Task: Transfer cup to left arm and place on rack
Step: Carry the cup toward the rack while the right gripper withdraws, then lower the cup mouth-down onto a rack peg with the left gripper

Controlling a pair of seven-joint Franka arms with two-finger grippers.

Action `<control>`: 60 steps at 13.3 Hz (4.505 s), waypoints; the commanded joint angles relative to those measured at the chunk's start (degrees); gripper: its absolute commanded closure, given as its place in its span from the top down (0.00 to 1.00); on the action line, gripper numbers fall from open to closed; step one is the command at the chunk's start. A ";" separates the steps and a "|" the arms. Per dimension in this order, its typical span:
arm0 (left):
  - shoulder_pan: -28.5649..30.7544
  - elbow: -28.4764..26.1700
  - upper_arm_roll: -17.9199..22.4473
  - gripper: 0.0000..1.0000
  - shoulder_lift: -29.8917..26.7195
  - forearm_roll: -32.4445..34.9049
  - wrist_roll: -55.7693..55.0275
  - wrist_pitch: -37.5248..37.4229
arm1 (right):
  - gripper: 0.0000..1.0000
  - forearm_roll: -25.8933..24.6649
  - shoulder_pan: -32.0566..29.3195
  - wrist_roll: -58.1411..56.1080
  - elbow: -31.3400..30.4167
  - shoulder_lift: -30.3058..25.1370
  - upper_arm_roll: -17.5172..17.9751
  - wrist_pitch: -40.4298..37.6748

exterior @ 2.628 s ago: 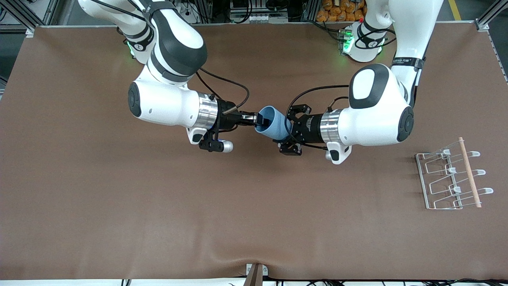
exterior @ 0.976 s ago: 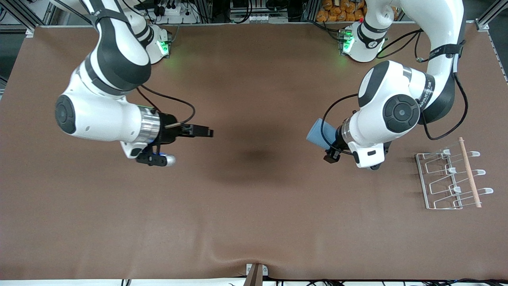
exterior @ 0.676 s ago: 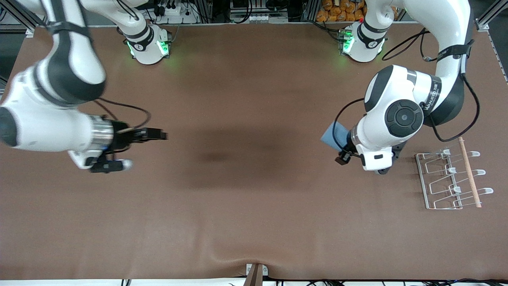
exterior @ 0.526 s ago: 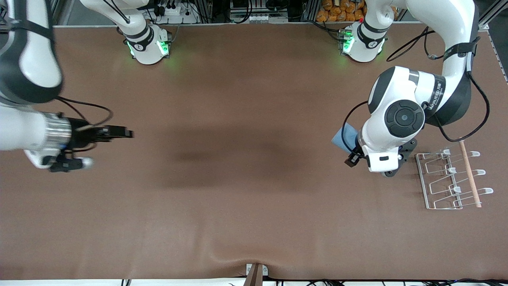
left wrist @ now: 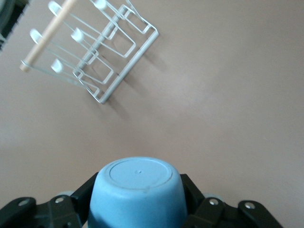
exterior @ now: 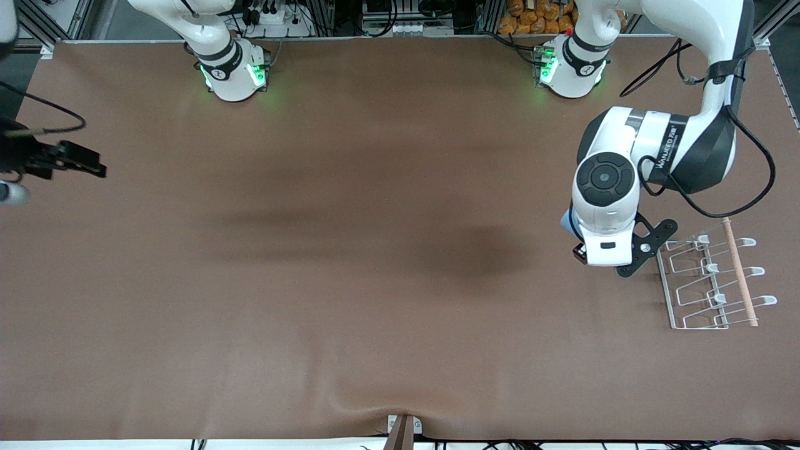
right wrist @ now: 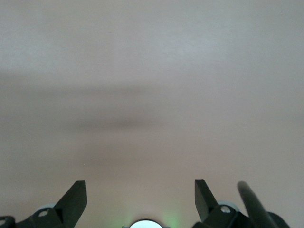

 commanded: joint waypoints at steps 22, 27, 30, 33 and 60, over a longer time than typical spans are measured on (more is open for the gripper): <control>21.11 -26.26 -0.36 0.00 -9.12 59.36 -29.13 13.87 | 1.00 0.38 -1.94 7.05 -4.20 -6.28 0.52 -1.44; 19.56 -27.05 -0.63 0.00 -7.37 61.96 -33.89 13.35 | 1.00 0.38 -1.68 6.70 -3.76 -6.19 0.78 -1.09; 17.45 -26.35 -1.07 0.00 -6.75 61.96 -34.34 10.54 | 1.00 0.38 -1.50 6.70 -3.59 -6.02 0.78 -0.83; 17.71 -26.34 -0.89 0.00 -4.38 63.89 -38.55 10.53 | 1.00 0.29 -1.50 6.53 -3.32 -6.10 0.78 -1.61; 17.45 -26.17 -1.33 1.00 -0.32 68.29 -41.48 8.16 | 1.00 0.29 -0.89 7.32 -1.48 -4.87 0.61 -2.76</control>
